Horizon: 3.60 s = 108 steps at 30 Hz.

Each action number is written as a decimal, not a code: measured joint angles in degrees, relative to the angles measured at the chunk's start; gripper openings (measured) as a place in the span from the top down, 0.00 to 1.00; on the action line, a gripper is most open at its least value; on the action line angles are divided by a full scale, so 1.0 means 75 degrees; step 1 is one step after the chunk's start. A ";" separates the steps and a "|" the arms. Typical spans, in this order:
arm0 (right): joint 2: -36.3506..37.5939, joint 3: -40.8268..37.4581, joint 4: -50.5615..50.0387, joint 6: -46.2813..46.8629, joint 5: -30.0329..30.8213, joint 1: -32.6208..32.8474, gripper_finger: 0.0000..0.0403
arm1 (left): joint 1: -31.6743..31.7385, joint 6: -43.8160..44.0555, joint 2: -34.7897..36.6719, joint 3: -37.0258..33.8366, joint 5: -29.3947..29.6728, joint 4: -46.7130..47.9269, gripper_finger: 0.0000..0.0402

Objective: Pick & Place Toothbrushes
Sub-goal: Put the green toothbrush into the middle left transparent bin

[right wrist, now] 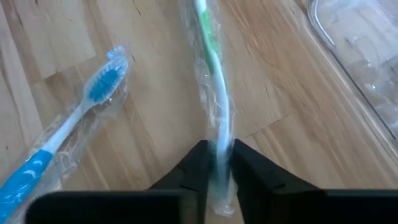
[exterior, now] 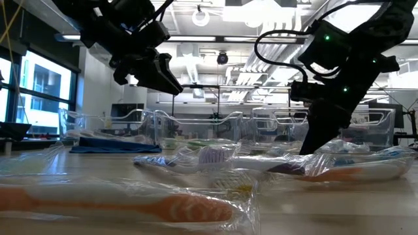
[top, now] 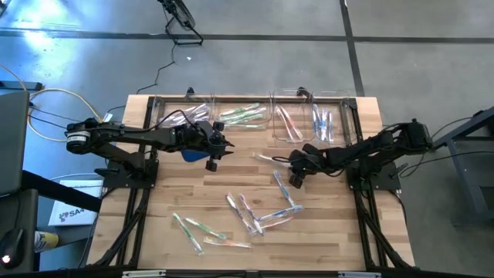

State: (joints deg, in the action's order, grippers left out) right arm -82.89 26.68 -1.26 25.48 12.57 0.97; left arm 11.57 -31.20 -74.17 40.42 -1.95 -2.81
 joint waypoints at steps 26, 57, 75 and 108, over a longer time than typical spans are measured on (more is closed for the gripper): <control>0.1288 0.0731 0.0110 -0.0524 0.0234 0.0137 0.97 | 0.0006 0.0390 0.0882 -0.0003 0.0028 -0.0181 0.74; 0.2183 0.1338 0.2609 -0.3041 0.0648 0.0487 0.97 | 0.0000 0.3522 0.0263 -0.0003 -0.2022 -0.5420 0.74; 0.2183 0.1338 0.2603 -0.3175 0.0648 0.0487 0.97 | -0.0061 0.3598 -0.0105 0.0003 -0.1973 -0.6227 0.53; 0.2180 0.1338 0.2641 -0.3382 0.0817 0.0487 0.97 | -0.0645 0.3025 -0.1388 0.1338 -0.1834 -0.5563 0.52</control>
State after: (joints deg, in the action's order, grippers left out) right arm -66.54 36.71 18.55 0.12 18.70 4.62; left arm 6.73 -8.52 -84.58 50.46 -15.70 -44.53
